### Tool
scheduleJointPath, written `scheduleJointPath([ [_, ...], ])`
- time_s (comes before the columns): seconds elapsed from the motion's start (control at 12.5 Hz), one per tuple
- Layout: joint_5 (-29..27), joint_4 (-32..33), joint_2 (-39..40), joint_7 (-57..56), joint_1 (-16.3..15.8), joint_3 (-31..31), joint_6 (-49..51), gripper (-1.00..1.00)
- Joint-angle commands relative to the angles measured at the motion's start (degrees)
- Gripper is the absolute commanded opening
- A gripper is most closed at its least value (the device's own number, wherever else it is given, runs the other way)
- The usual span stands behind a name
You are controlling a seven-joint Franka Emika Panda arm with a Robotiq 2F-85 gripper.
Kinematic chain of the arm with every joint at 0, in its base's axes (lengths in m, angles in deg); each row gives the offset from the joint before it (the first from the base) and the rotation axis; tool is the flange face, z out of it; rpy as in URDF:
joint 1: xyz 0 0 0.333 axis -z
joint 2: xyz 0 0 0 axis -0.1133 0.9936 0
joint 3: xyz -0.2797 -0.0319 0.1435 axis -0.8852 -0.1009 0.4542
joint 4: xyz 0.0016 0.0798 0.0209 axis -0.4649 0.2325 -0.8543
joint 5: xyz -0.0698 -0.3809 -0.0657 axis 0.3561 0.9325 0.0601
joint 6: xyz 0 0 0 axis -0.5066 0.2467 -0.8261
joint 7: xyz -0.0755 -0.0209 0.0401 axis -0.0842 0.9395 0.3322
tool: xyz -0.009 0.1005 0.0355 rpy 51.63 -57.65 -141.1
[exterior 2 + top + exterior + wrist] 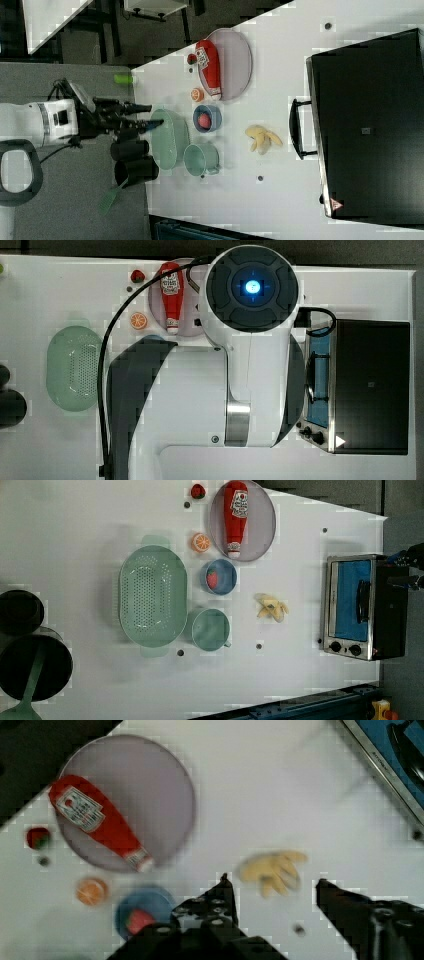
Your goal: Pick Banana and place it in mug.
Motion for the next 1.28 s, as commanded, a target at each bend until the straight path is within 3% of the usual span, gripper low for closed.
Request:
scheduleJointPath([
  [0.08,-1.0,4.2,-12.7,6.1,0.8,-1.5,9.1,0.60],
  [0.24,-1.0,5.7,-12.4,6.0,0.7,-1.5,8.9,0.99],
  [0.56,-1.0,12.1,-10.2,0.5,0.6,-1.3,3.4,1.00],
  [1.28,-0.9,27.2,1.2,-34.3,0.6,-0.9,-16.9,1.00],
])
